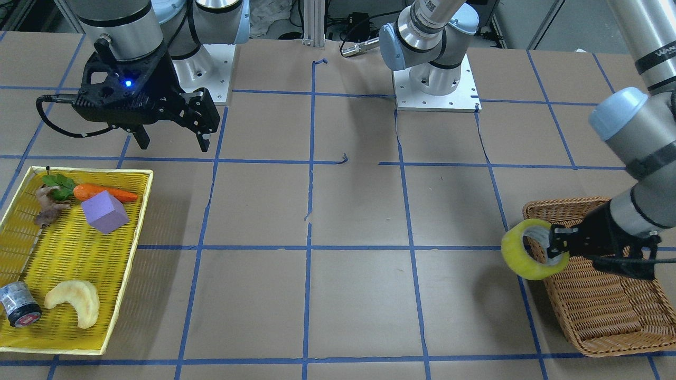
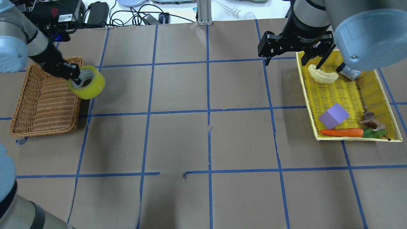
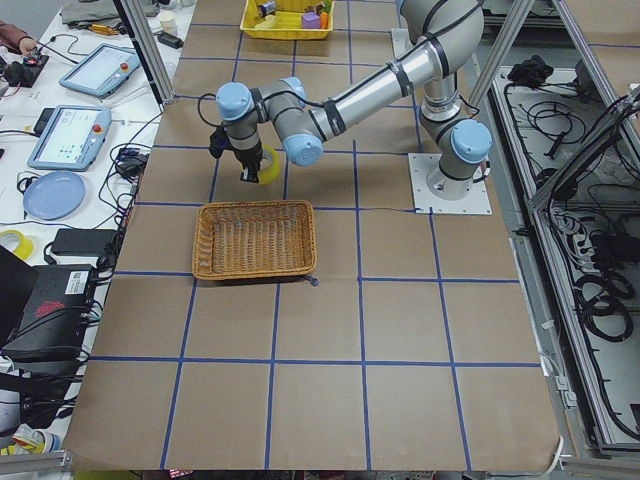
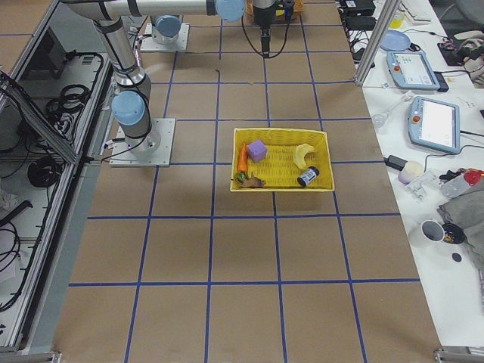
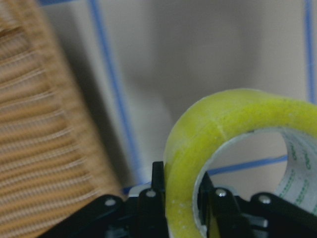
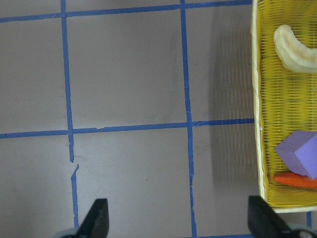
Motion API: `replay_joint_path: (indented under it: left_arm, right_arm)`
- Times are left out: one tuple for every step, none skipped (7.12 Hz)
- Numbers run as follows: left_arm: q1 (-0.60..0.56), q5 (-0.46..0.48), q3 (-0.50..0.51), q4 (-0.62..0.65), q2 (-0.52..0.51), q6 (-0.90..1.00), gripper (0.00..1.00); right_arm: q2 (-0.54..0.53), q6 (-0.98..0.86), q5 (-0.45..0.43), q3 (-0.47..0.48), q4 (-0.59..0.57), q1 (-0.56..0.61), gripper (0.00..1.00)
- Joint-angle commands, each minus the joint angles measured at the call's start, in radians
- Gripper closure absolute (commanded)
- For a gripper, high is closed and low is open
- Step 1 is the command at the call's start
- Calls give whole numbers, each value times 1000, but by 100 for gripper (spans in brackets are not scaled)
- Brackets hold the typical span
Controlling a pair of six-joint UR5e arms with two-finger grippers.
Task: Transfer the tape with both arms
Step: 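Carry the tape roll with the left gripper into the wicker basket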
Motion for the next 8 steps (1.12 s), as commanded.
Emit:
replay_joint_path:
  left_arm:
    - [163, 2, -21, 47, -18, 226, 100]
    - [206, 2, -34, 117, -45, 295, 100]
    - [214, 2, -50, 197, -78, 299, 100]
    - [214, -4, -68, 261, -108, 295, 100]
    - [212, -16, -80, 332, -131, 285, 57]
    - [209, -22, -79, 392, -136, 267, 8]
    - [193, -19, -77, 388, -109, 188, 0]
    - [129, -10, -76, 375, -80, 113, 0]
  right_arm:
    - [1, 0, 1, 0, -4, 0, 0]
    - [1, 0, 0, -1, -2, 0, 0]
    - [1, 0, 1, -3, -2, 0, 0]
    - [2, 0, 1, -3, -2, 0, 0]
    - [2, 0, 0, -3, -2, 0, 0]
    - [2, 0, 0, -3, -2, 0, 0]
    - [2, 0, 0, -3, -2, 0, 0]
    - [2, 0, 0, -3, -1, 0, 0]
